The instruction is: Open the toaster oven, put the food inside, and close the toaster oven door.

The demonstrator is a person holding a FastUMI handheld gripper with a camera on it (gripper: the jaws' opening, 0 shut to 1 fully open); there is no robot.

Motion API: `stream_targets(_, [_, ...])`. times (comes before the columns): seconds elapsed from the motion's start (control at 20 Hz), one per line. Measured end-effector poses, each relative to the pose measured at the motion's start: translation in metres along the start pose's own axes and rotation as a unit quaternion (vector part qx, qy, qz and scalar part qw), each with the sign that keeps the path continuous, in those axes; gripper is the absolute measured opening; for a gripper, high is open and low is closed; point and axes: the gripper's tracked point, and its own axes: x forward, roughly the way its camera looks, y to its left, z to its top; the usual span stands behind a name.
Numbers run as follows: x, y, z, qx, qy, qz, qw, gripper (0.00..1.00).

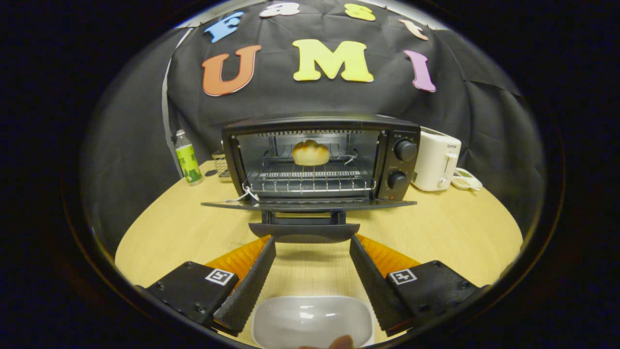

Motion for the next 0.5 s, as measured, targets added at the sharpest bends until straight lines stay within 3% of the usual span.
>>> stream_targets(0.5, [0.012,0.008,0.098,0.011,-0.090,0.012,0.996,1.00])
